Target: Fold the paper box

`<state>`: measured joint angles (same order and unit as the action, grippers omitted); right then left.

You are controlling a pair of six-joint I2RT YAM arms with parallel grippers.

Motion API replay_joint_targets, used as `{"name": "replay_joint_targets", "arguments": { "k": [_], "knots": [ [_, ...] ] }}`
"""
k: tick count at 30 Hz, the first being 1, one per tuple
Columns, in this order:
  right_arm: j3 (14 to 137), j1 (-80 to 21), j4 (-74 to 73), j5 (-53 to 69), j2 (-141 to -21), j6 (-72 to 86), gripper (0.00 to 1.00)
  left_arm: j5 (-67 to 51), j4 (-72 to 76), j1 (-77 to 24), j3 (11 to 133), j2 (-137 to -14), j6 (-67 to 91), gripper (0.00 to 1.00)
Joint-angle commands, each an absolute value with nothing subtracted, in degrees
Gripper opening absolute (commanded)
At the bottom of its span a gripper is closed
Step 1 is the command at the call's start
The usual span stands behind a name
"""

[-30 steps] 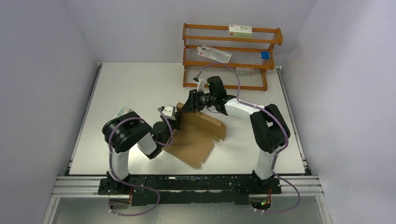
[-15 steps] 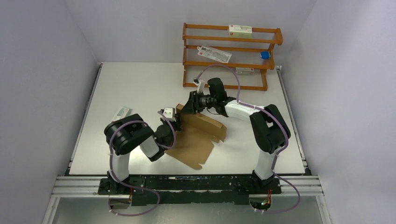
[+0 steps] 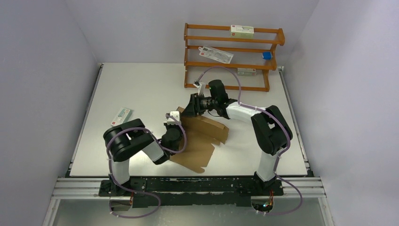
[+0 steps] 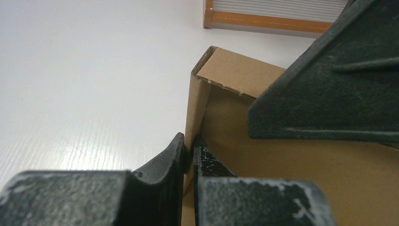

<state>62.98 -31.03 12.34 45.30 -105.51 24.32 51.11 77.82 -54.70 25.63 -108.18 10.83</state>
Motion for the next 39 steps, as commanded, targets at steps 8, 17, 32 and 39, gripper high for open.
{"name": "replay_joint_targets", "arguments": {
  "k": [8,17,32,39],
  "knots": [
    [61.74,-31.91,8.44,49.63,-103.67,27.03,0.49,65.61,53.23,-54.35,29.95,-103.46,19.09,0.15],
    [61.44,-31.94,9.41,50.05,-103.55,26.64,0.49,63.47,53.99,-54.36,27.33,-101.96,20.67,0.22],
    [62.91,-31.90,5.91,46.65,-101.97,22.61,0.51,50.06,65.07,-54.21,18.61,-93.74,16.32,0.53],
    [63.94,-31.91,4.07,43.56,-100.49,19.76,0.54,45.86,64.35,-54.19,14.84,-88.21,16.31,0.69]
  ]
}}
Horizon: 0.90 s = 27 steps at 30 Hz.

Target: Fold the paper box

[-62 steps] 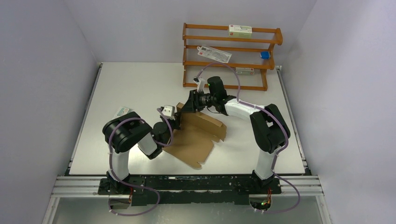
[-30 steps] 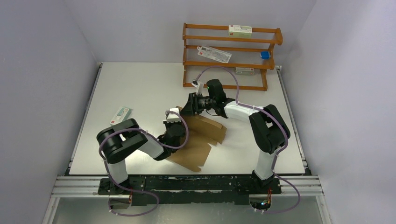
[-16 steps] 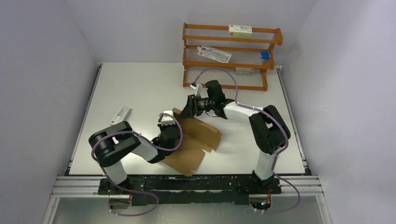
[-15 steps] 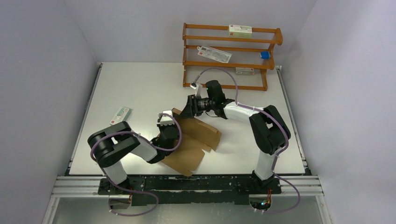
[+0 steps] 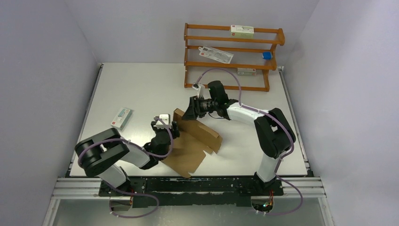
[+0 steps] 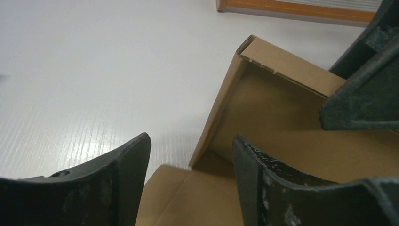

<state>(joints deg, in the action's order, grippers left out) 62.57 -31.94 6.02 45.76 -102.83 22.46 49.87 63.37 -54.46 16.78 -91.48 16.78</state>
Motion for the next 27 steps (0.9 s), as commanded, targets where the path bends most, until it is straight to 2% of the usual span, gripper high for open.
{"name": "replay_joint_targets", "arguments": {
  "k": [1,7,16,22,27],
  "knots": [
    [64.24,-31.90,3.71,42.99,-100.20,19.05,0.55,44.95,63.83,-54.16,14.28,-87.01,16.07,0.71],
    [65.22,-31.96,2.37,38.90,-98.60,15.68,0.58,38.55,53.38,-52.25,13.82,-78.05,16.99,0.84],
    [65.91,-31.95,-1.03,28.42,-93.79,10.76,0.61,19.01,43.35,-41.02,13.62,-71.09,21.16,0.84],
    [59.34,-32.14,-6.78,16.01,-81.23,9.13,0.61,13.72,28.62,-38.66,16.16,-61.55,20.28,0.85],
    [51.93,-34.66,-13.88,4.70,-68.20,10.40,0.61,9.48,21.81,-36.23,18.42,-56.96,22.55,0.85]
  ]
}}
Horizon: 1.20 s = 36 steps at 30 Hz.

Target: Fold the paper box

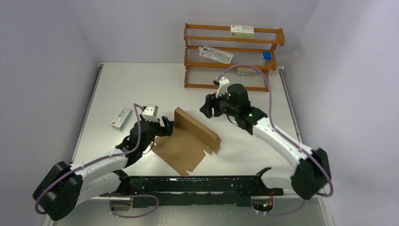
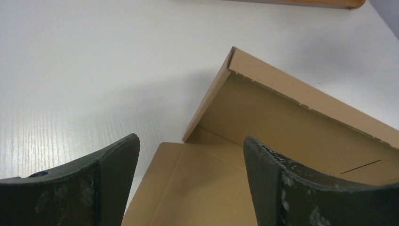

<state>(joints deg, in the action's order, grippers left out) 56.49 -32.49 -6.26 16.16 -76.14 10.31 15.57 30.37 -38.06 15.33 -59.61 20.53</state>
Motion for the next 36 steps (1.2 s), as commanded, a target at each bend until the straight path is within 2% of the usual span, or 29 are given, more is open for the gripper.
{"name": "replay_joint_targets", "arguments": {
  "k": [1,7,16,26,36],
  "knots": [
    [50.79,-35.31,-15.47,3.09,-65.99,11.30,0.61,8.88,20.48,-35.92,19.43,-56.44,22.94,0.85],
    [45.56,-37.39,-24.23,-1.57,-57.51,17.41,0.60,7.77,10.05,-35.24,27.56,-58.20,25.65,0.86],
    [41.22,-37.46,-28.71,3.17,-50.29,21.43,0.58,3.19,8.16,-29.76,31.90,-58.81,31.39,0.88],
    [37.47,-37.45,-25.16,5.66,-52.01,22.50,0.51,-3.60,12.05,-27.95,36.18,-66.63,32.28,0.88],
    [36.17,-37.49,-16.70,4.65,-56.38,21.50,0.47,-13.03,18.23,-27.95,37.12,-73.36,31.73,0.82]
  ]
}}
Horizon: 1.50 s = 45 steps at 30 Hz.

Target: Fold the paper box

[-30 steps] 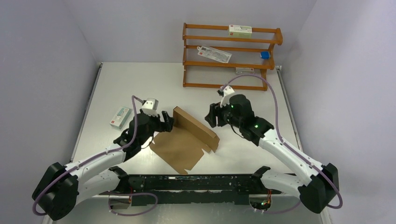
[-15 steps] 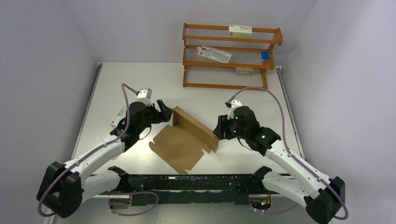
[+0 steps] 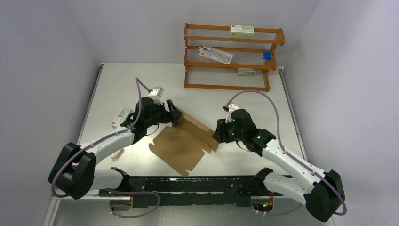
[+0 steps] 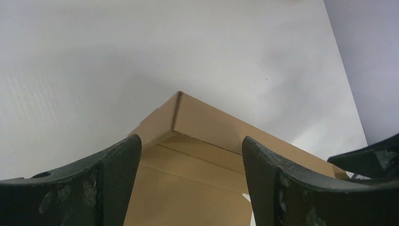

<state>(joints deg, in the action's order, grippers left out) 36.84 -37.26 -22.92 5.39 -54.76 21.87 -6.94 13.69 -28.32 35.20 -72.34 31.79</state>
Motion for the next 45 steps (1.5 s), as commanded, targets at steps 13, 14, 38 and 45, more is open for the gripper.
{"name": "replay_joint_targets", "arguments": {
  "k": [13,14,38,45],
  "knots": [
    [39.32,-37.52,1.09,3.47,-70.54,15.74,0.42,-8.30,13.47,-27.95,32.57,-66.13,31.26,0.78],
    [39.57,-37.45,2.58,3.08,-71.33,15.22,0.42,-7.65,13.26,-27.95,32.12,-65.50,31.27,0.78],
    [40.73,-37.49,11.50,6.17,-79.29,11.55,0.23,19.58,14.42,-52.66,23.94,-55.35,25.80,0.82],
    [40.72,-37.83,11.12,8.10,-79.47,12.04,0.18,25.18,26.32,-58.98,27.42,-72.94,18.62,0.86]
  ]
}}
